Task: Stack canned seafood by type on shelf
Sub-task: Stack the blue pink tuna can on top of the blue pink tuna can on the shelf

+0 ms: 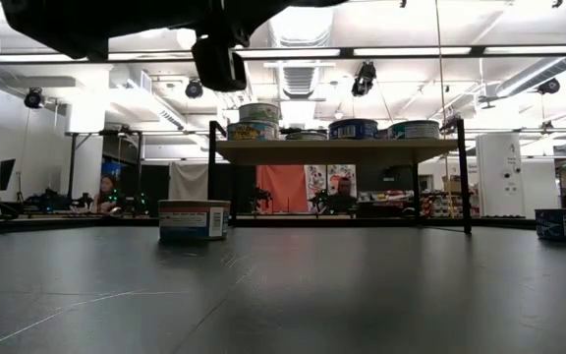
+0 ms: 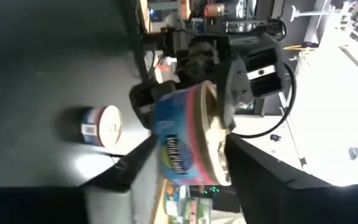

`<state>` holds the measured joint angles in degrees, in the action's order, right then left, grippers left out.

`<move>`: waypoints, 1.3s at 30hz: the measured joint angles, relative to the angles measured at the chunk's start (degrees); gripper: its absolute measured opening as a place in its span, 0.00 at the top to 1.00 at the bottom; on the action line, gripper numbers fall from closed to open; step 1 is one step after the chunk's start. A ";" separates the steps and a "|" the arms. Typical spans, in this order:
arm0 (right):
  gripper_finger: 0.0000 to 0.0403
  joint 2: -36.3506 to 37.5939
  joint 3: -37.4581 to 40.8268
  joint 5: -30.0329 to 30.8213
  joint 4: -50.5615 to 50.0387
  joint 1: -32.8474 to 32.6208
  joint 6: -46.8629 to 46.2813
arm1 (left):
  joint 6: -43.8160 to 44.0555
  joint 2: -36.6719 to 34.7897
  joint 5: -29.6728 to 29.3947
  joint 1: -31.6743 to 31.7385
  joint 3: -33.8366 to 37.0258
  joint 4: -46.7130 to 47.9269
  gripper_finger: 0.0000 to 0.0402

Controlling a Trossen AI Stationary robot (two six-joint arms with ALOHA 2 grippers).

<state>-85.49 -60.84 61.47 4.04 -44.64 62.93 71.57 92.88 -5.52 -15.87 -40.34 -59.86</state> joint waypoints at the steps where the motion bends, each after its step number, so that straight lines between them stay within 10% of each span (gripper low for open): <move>1: 0.54 0.00 -0.28 0.38 -0.37 0.10 0.84 | 0.00 0.00 0.02 0.12 0.00 0.37 0.57; 20: 0.26 -2.80 -3.61 3.04 -0.71 6.67 7.21 | 0.87 0.04 1.04 0.28 -3.39 -0.09 0.57; 39: 0.55 -2.82 -3.56 3.16 -0.71 9.79 15.31 | -3.79 0.04 2.59 0.34 -3.96 2.58 0.31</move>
<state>-88.31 -64.40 64.62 3.33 -34.85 78.25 67.78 92.92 -2.93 -15.53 -44.29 -57.28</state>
